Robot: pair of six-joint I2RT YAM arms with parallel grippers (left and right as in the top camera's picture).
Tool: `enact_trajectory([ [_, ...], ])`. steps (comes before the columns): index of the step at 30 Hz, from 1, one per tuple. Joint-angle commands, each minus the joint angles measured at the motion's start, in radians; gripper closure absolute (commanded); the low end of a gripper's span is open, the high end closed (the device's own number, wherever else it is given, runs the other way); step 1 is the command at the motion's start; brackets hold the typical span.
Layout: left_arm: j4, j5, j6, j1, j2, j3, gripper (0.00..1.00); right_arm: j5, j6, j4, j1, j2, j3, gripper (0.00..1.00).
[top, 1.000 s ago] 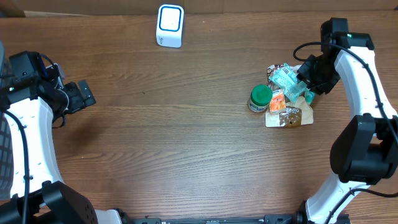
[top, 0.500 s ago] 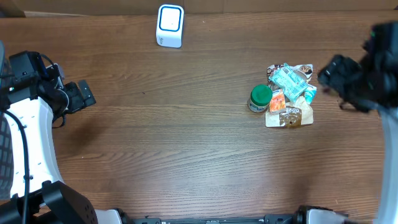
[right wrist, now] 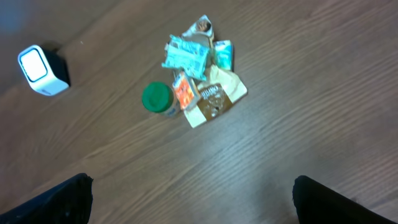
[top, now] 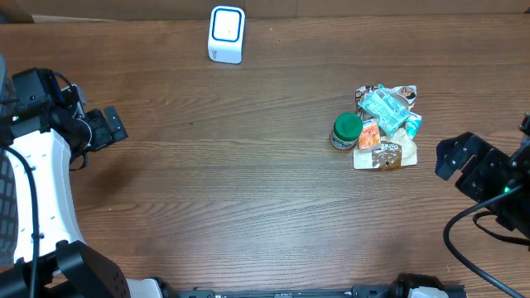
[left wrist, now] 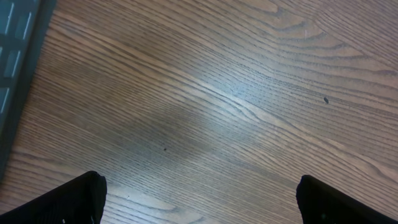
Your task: Scan the item barcode
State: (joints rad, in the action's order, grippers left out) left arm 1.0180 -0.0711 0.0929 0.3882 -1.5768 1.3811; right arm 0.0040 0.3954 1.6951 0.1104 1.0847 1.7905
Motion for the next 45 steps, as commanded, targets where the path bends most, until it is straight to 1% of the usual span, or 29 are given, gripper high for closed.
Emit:
enact_trajectory([
  [1,-0.001,0.003,-0.027,0.004,0.0,0.014,0.0,0.001,-0.004,-0.002,0.0,0.011,0.01,0.0],
  [10,-0.001,0.003,-0.026,0.004,0.0,0.014,0.0,0.002,-0.005,-0.028,-0.021,0.023,0.004,0.0],
  [12,-0.001,0.003,-0.027,0.004,0.0,0.014,0.0,0.034,-0.008,-0.07,-0.061,0.019,-0.005,0.0],
  [15,-0.001,0.003,-0.026,0.004,0.0,0.015,0.0,0.128,-0.008,-0.183,-0.185,-0.003,-0.066,0.0],
  [17,-0.001,0.003,-0.026,0.004,0.0,0.014,0.0,0.146,-0.008,-0.241,-0.218,-0.019,-0.117,0.0],
  [19,-0.001,0.003,-0.027,0.004,0.0,0.014,0.0,0.146,-0.012,-0.299,-0.222,-0.037,-0.175,0.0],
  [22,-0.001,0.003,-0.027,0.004,0.0,0.014,0.0,0.152,-0.029,-0.425,-0.222,-0.084,-0.306,0.0],
  [25,-0.001,0.003,-0.027,0.004,0.0,0.014,0.0,0.152,-0.057,-0.623,-0.222,-0.175,-0.516,0.0],
  [27,-0.001,0.003,-0.026,0.004,0.0,0.014,0.0,0.151,-0.057,-0.792,-0.222,-0.283,-0.705,0.0],
  [28,-0.001,0.003,-0.026,0.004,0.0,0.014,0.0,0.151,-0.057,-0.838,-0.222,-0.316,-0.757,0.0],
  [29,-0.001,0.003,-0.026,0.004,0.0,0.014,0.0,0.152,-0.057,-0.928,-0.222,-0.381,-0.854,0.0],
  [31,-0.001,0.003,-0.026,0.004,0.0,0.014,0.0,0.152,-0.057,-1.032,-0.222,-0.46,-0.964,0.0],
  [38,-0.001,0.003,-0.026,0.004,0.0,0.015,0.0,0.15,-0.091,-1.374,-0.226,-0.696,-1.312,0.0],
  [45,-0.001,0.003,-0.026,0.004,0.0,0.014,0.0,0.144,-0.116,-1.576,-0.241,-0.84,-1.554,0.0],
])
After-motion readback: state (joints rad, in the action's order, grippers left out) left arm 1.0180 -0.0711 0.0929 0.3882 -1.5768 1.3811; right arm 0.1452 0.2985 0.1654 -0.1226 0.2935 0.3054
